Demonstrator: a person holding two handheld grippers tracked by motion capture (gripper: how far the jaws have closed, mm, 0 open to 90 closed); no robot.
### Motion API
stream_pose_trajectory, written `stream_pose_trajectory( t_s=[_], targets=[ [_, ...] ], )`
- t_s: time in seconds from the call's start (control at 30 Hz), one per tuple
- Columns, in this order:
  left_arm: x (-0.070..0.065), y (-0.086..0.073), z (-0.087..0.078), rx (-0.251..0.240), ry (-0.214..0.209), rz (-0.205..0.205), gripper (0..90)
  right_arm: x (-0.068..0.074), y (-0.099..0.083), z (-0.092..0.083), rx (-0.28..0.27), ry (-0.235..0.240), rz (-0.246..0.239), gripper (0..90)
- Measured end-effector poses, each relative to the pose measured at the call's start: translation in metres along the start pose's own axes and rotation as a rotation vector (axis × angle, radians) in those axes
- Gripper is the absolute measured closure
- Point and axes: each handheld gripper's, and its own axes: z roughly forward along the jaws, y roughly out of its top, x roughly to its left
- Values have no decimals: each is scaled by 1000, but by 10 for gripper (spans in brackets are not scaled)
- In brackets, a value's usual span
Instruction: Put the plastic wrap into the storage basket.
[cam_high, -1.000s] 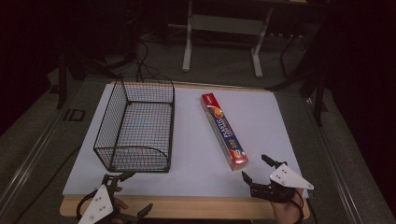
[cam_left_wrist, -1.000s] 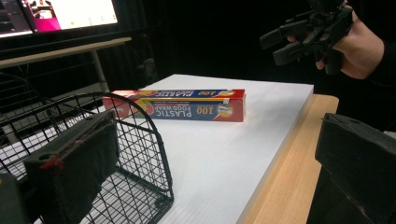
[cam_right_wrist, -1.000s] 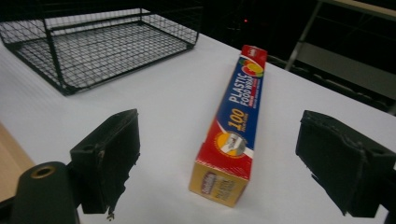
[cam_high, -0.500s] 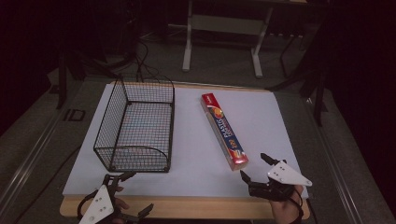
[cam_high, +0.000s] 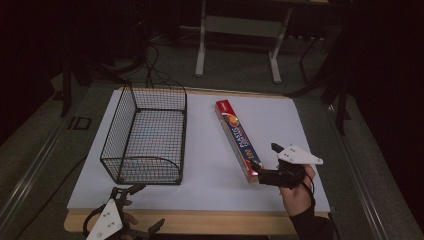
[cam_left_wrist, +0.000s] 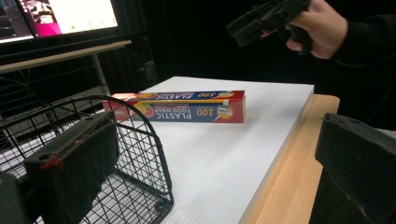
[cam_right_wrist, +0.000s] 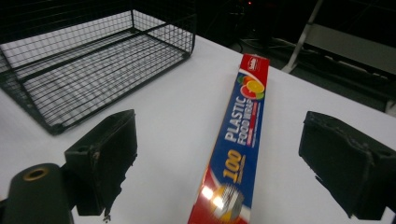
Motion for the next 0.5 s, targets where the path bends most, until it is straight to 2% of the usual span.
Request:
stream_pose_trajectory(
  t_s=[0.1, 0.17, 0.4, 0.5],
  targets=[
    [0, 0, 0, 2, 0, 3, 2, -3, 5, 8, 15, -2, -6, 114],
    [-1, 0, 0, 3, -1, 3, 2, -8, 10, 19, 26, 5, -1, 109],
    [-1, 0, -1, 6, 0, -2, 2, -17, 17, 47, 34, -22, -6, 98],
    [0, 0, -2, 4, 1, -5, 2, -21, 20, 62, 63, -32, 27, 91]
  ],
)
